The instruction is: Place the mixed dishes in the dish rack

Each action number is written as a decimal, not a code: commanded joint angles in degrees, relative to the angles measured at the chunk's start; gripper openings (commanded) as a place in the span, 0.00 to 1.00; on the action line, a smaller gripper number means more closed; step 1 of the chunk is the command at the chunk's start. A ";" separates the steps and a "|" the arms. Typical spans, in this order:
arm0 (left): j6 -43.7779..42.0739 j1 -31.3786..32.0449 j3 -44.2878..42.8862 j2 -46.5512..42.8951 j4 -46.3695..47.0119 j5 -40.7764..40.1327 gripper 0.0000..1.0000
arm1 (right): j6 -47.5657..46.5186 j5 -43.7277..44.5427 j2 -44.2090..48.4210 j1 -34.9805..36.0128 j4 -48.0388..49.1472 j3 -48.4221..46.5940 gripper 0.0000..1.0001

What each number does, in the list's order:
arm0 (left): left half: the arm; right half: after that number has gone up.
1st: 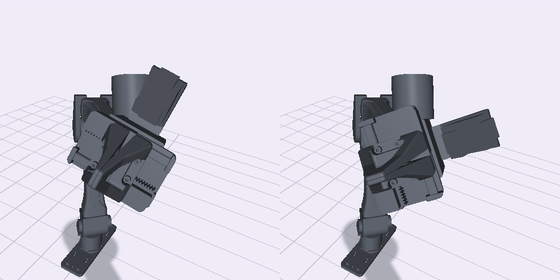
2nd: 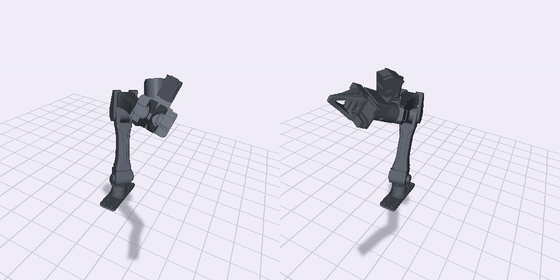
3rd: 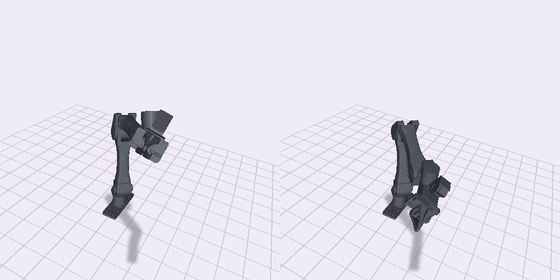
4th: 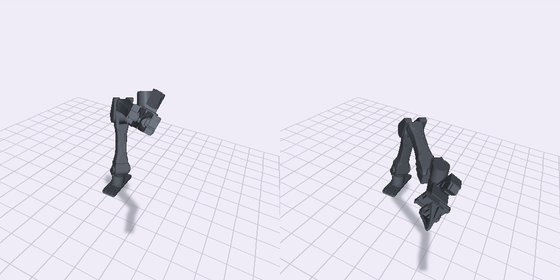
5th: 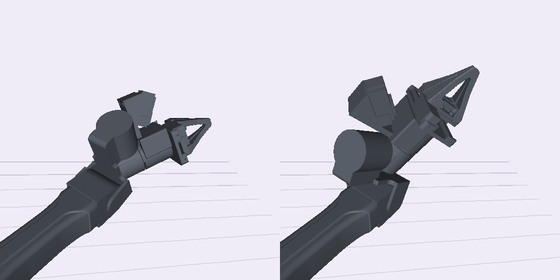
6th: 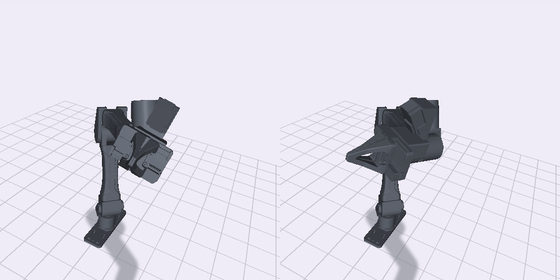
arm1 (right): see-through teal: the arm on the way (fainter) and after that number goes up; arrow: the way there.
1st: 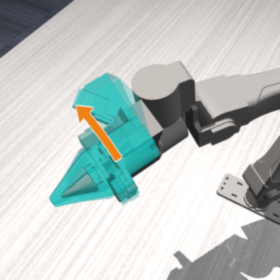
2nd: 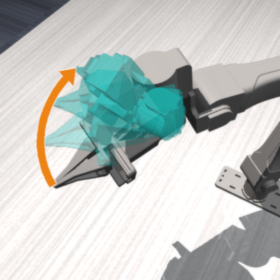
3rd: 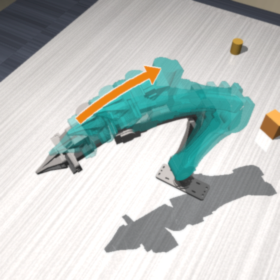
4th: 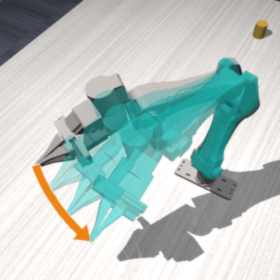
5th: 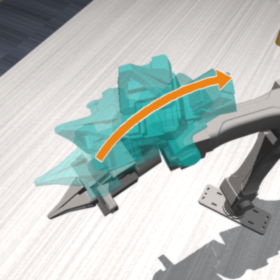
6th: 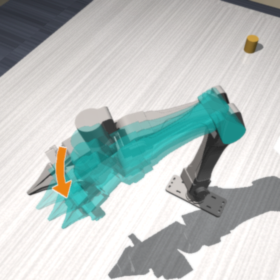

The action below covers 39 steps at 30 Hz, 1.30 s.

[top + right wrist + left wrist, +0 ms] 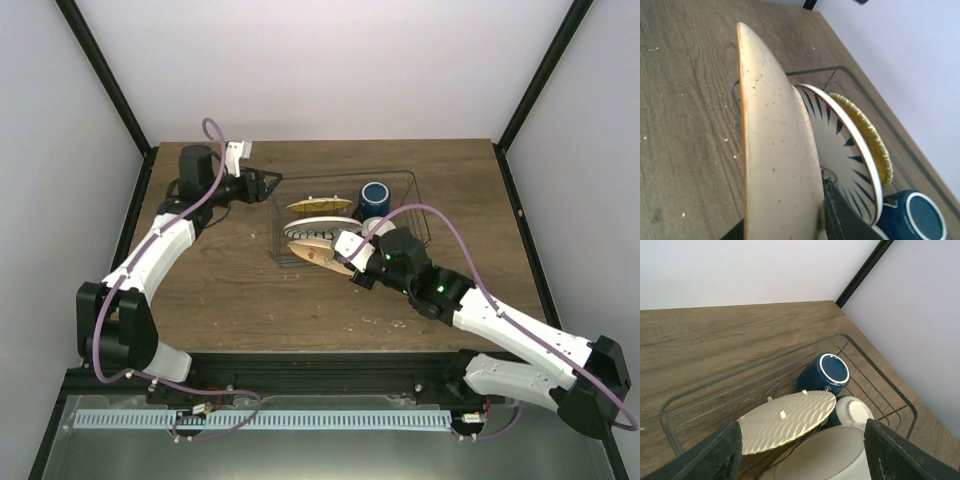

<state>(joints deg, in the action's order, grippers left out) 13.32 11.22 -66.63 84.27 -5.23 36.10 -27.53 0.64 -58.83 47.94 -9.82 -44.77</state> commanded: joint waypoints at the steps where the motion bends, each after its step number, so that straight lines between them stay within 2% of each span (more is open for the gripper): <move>1: -0.39 -0.33 0.93 0.68 1.87 -0.07 0.68 | -6.13 7.26 3.88 2.77 10.94 -1.15 0.01; 8: -0.70 -0.35 0.63 1.07 1.91 -0.71 0.68 | -12.08 16.80 1.37 10.52 9.15 -1.30 0.01; 21: -1.35 -0.37 1.24 0.41 1.47 -0.85 0.69 | -18.05 24.85 7.72 14.83 12.65 1.79 0.01; 39: -1.55 -0.77 2.23 2.41 2.61 -1.98 0.70 | -30.07 29.78 -0.33 17.01 18.85 2.85 0.01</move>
<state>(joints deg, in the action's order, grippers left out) 12.86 11.09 -64.99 86.32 -5.13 33.54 -53.41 27.46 -58.85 64.38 -0.82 -41.01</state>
